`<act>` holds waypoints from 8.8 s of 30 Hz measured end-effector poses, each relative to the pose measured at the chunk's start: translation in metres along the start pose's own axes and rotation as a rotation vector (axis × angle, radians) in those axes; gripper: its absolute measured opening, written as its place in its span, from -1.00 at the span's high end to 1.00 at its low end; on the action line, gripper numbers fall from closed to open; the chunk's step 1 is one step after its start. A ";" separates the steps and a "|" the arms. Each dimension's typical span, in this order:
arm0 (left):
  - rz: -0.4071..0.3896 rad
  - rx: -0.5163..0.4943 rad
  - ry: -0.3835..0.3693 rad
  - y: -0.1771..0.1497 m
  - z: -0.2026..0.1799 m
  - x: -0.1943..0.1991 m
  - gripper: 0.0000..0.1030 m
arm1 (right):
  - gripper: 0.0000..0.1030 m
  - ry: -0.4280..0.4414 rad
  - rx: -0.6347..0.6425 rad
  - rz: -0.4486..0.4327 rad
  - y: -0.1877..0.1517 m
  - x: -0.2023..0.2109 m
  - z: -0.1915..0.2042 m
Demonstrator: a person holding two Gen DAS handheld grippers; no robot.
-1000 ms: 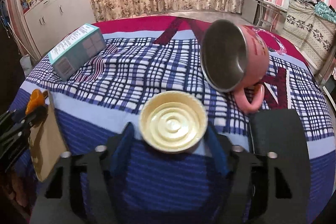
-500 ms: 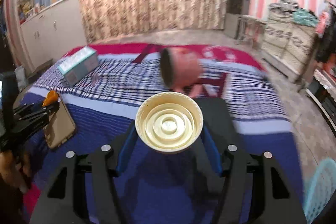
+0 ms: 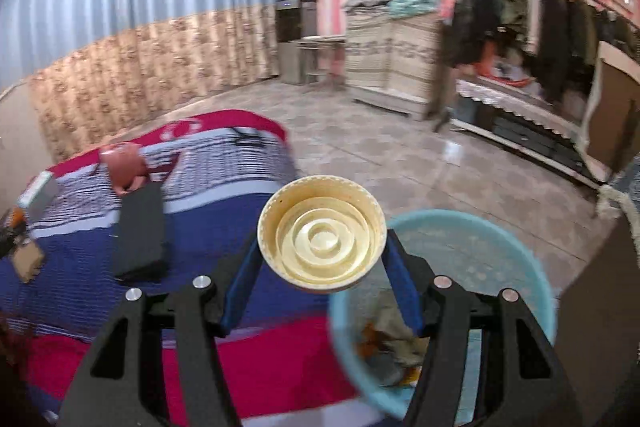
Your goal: Collect trash
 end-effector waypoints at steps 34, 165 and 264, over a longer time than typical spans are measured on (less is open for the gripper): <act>0.035 -0.335 -0.534 -0.007 -0.391 -0.026 0.32 | -0.17 -0.213 -0.212 0.100 -0.020 -0.048 -0.146; -0.258 -0.126 -0.149 -0.085 -0.114 0.192 -0.89 | -0.91 0.110 0.009 -0.161 -0.100 0.164 0.058; -0.261 -0.133 -0.164 -0.083 -0.111 0.187 -0.89 | -0.91 0.106 0.016 -0.177 -0.100 0.165 0.057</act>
Point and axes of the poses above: each gripper's, at about its wrist camera, not at the fingertips, and x roughly against the way its jaws point, z to its left, y to its top, the point moved 6 cm from there along -x, roughly the way its jaws point, and after that the axes turned 14 degrees about -y, right-handed, at the moved point
